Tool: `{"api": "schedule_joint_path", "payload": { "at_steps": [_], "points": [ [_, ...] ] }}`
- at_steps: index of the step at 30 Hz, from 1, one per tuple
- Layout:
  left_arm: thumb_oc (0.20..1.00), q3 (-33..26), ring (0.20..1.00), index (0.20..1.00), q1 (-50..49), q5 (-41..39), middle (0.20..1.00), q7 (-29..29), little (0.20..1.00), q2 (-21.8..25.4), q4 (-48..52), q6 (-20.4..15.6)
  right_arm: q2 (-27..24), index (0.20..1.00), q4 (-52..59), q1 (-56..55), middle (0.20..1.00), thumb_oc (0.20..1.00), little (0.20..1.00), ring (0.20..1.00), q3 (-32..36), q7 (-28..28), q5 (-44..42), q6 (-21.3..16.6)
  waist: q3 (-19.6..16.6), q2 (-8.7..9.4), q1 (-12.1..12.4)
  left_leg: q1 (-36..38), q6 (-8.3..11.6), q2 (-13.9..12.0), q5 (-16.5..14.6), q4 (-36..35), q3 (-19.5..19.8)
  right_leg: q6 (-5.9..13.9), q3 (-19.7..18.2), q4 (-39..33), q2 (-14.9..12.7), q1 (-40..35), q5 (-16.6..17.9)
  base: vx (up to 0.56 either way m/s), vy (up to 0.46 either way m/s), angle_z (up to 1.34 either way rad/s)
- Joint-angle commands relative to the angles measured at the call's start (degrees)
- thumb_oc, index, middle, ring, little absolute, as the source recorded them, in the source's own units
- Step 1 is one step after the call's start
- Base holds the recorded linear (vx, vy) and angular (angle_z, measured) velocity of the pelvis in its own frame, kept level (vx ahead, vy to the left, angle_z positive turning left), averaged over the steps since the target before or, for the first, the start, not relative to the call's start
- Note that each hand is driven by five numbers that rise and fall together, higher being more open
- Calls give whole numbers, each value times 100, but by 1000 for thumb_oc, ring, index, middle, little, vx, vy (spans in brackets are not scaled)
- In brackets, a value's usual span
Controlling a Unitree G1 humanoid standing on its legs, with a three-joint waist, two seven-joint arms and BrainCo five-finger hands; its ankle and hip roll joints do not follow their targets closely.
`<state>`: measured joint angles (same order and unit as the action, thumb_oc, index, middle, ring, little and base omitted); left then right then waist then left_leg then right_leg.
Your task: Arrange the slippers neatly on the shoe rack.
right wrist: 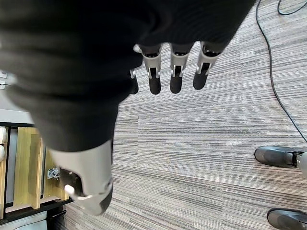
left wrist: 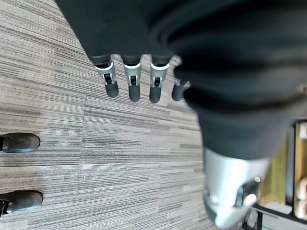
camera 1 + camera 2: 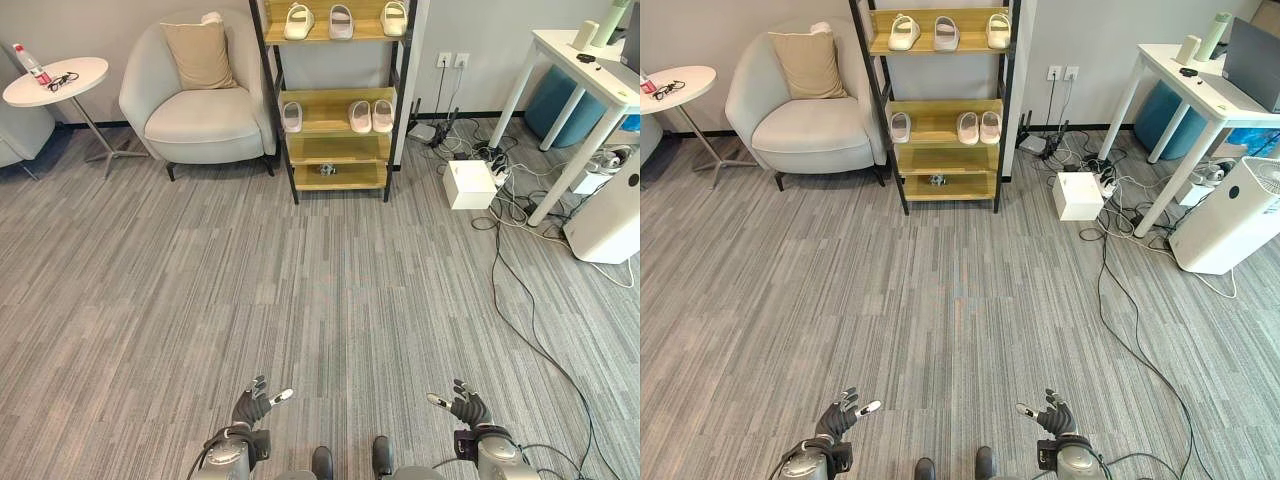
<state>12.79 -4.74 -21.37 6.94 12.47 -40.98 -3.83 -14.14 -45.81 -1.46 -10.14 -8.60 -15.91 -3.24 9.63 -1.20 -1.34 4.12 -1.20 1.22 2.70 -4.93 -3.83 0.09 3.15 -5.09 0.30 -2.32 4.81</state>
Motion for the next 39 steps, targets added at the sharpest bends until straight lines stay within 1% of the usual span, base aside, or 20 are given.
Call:
{"api": "schedule_joint_path", "payload": {
  "at_steps": [1,6,11,24,36,39],
  "points": [
    [1000,-71,1000,1000,273,71,1000,47,1000,118,-97,-220,-106,1000,-53,290,1000,1000,1000,1000,-83,11,-125,-141,-172,168,-58,86,353,-377,-466,-7,181,674,-140,9,-577,-236,-603,0,0,0],
    [1000,-108,1000,1000,293,44,1000,111,1000,75,-202,-219,-80,1000,-78,285,1000,1000,1000,1000,-105,-23,-85,-152,-205,178,-51,110,346,-363,-487,-7,190,674,-122,9,-581,-259,-608,7,0,0],
    [1000,-86,1000,1000,245,-73,1000,42,1000,44,-165,-202,-81,1000,-114,248,1000,1000,1000,1000,-107,-9,-104,-149,-223,183,-60,142,338,-362,-522,-7,179,681,-122,9,-582,-288,-635,21,-4,0],
    [1000,-116,1000,1000,185,-3,1000,28,1000,78,-173,-190,-105,1000,-51,199,1000,1000,1000,1000,-124,2,-88,-146,-218,172,-55,182,344,-368,-549,-7,189,680,-93,9,-574,-331,-688,3,-1,0],
    [1000,-126,1000,1000,165,21,1000,16,1000,79,-119,-170,-128,1000,-49,206,1000,1000,1000,1000,-172,8,-6,-121,-156,197,-27,163,340,-367,-563,-7,212,697,-89,9,-577,-302,-675,0,0,0],
    [1000,-121,1000,1000,216,-27,1000,33,1000,113,-61,-147,-140,1000,-11,263,1000,1000,1000,1000,-164,24,-25,-90,-76,245,-10,105,319,-348,-557,-7,245,704,-110,9,-572,-271,-662,23,42,0]
  ]
}}
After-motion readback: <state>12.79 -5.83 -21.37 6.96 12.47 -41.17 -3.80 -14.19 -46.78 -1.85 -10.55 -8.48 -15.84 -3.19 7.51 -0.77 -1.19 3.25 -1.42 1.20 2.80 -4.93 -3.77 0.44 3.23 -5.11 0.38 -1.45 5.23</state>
